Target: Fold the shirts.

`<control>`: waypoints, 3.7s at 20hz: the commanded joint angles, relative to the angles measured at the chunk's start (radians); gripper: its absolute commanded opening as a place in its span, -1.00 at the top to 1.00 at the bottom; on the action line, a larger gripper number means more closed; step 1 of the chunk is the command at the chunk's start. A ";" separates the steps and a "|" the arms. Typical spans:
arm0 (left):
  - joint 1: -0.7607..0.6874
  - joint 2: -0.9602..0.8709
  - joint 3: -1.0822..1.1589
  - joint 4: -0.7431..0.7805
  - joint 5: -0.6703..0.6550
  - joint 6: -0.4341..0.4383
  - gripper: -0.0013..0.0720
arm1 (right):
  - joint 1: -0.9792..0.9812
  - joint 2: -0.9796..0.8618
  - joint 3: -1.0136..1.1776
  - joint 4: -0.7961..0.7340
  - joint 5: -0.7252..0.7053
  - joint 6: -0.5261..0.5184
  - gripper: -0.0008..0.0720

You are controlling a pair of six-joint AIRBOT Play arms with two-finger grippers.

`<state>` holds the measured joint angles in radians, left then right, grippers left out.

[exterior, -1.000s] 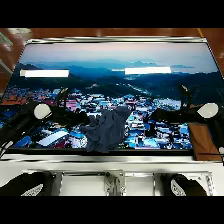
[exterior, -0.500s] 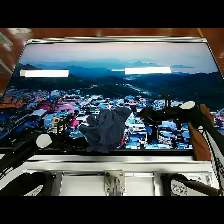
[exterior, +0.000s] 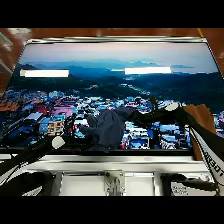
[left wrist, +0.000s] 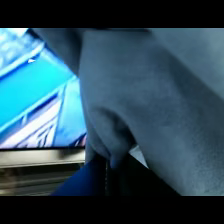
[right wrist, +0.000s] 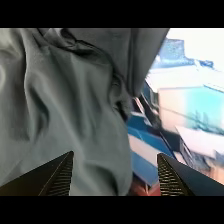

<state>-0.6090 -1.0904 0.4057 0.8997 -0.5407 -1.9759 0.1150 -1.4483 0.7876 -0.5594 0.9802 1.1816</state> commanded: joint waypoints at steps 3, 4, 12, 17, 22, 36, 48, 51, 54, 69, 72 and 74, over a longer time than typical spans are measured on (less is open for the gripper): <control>-0.008 -0.010 0.008 -0.018 0.032 0.045 0.84 | 0.126 -0.003 0.000 0.000 -0.093 0.095 -0.76; -0.008 0.001 0.014 -0.018 0.032 0.065 0.84 | 0.146 -0.003 0.000 0.000 -0.108 0.109 -0.76; -0.008 0.118 0.037 -0.018 0.037 0.080 0.85 | 0.201 -0.047 0.000 -0.016 -0.139 0.214 -0.37; -0.006 0.194 0.038 0.021 0.056 0.082 0.85 | 0.216 -0.041 0.011 0.080 -0.148 0.126 0.83; 0.025 0.329 0.110 0.179 0.006 0.082 0.86 | 0.216 0.063 0.138 -0.006 -0.109 0.062 0.83; 0.143 0.591 0.961 0.759 -0.470 0.084 0.85 | 0.216 0.659 0.657 -0.642 -0.072 0.257 0.83; 0.143 0.527 0.944 0.920 -0.656 0.161 0.85 | 0.216 0.683 0.668 -0.771 0.267 0.387 0.83; 0.143 0.454 0.887 0.922 -0.623 0.161 0.85 | 0.216 0.559 0.614 -0.845 0.491 0.394 0.83; 0.143 0.365 0.786 0.885 -0.626 0.157 0.84 | 0.216 0.441 0.551 -0.902 0.444 0.394 0.83; 0.019 0.420 1.056 0.826 -0.992 0.197 0.85 | 0.216 0.709 0.945 -1.032 0.166 0.400 0.83; -0.017 0.421 0.958 0.772 -1.079 0.132 0.85 | 0.216 0.742 0.945 -1.033 0.331 0.446 0.83; -0.046 0.416 0.868 0.719 -1.063 0.073 0.85 | 0.216 0.696 0.943 -1.033 0.489 0.457 0.83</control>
<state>-0.6186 -0.6743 1.3598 1.6768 -1.5333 -1.8313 0.3317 -0.7486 1.7184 -1.4021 1.2945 1.6112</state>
